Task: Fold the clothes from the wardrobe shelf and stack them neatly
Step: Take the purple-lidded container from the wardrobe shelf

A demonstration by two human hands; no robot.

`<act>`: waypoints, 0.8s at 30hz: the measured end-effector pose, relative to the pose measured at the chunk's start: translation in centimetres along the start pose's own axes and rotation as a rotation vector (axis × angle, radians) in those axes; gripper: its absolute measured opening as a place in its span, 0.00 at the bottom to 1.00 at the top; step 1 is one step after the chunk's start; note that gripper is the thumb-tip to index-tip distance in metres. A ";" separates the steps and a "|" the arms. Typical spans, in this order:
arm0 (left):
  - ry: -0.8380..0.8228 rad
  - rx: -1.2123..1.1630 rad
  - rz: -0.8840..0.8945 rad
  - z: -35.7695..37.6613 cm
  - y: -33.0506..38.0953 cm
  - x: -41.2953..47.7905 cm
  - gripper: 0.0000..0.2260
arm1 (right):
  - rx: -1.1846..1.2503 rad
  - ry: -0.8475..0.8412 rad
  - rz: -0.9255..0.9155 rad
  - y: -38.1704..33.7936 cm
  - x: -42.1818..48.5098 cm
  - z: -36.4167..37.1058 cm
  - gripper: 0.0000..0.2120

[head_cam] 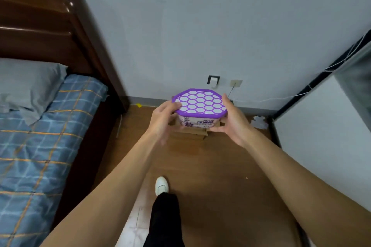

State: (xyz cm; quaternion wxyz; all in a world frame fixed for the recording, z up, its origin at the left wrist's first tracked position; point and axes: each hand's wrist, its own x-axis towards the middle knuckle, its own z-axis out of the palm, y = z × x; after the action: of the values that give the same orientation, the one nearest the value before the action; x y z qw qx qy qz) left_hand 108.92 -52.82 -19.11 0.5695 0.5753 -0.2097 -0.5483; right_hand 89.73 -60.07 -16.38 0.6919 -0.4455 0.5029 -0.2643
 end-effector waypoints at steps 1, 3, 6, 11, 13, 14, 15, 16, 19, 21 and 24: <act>-0.014 0.018 -0.011 -0.4 0.5 2.1 0.19 | -0.009 0.035 0.005 -0.3 2.0 0.6 0.16; -0.041 0.051 -0.025 -1.1 1.9 6.1 0.22 | -0.020 0.106 -0.004 -1.2 5.9 1.8 0.14; -0.063 0.076 -0.061 -1.3 3.8 11.3 0.25 | -0.003 0.184 -0.005 -2.8 10.7 2.9 0.13; -0.115 0.335 -0.136 -1.0 4.7 19.2 0.16 | -0.004 0.255 0.054 -3.7 18.1 2.0 0.18; -0.126 0.394 -0.194 -0.2 4.1 22.8 0.17 | 0.007 0.256 0.095 -3.1 21.5 0.9 0.22; -0.127 0.404 -0.219 0.3 3.7 24.4 0.18 | 0.014 0.250 0.113 -2.7 23.1 0.3 0.23; -0.126 0.404 -0.238 0.8 3.3 26.0 0.17 | 0.021 0.242 0.132 -2.2 24.8 -0.2 0.23; -0.117 0.399 -0.255 1.2 2.7 27.7 0.17 | 0.030 0.232 0.156 -1.6 26.5 -0.8 0.23; -0.068 0.393 -0.288 2.2 0.5 32.9 0.16 | 0.077 0.158 0.239 0.4 31.9 -2.5 0.21; -0.059 0.392 -0.311 2.4 -1.7 36.4 0.17 | 0.128 0.114 0.274 2.0 35.6 -3.8 0.22; -0.027 0.399 -0.343 1.8 -5.5 41.5 0.18 | 0.156 0.104 0.314 5.0 41.0 -5.2 0.21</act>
State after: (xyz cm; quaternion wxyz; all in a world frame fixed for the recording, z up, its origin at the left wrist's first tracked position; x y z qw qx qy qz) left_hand 118.08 -88.06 -39.82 0.3407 0.6960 -0.2206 -0.5923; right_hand 99.01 -92.91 -40.19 0.7302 -0.2924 0.5793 -0.2140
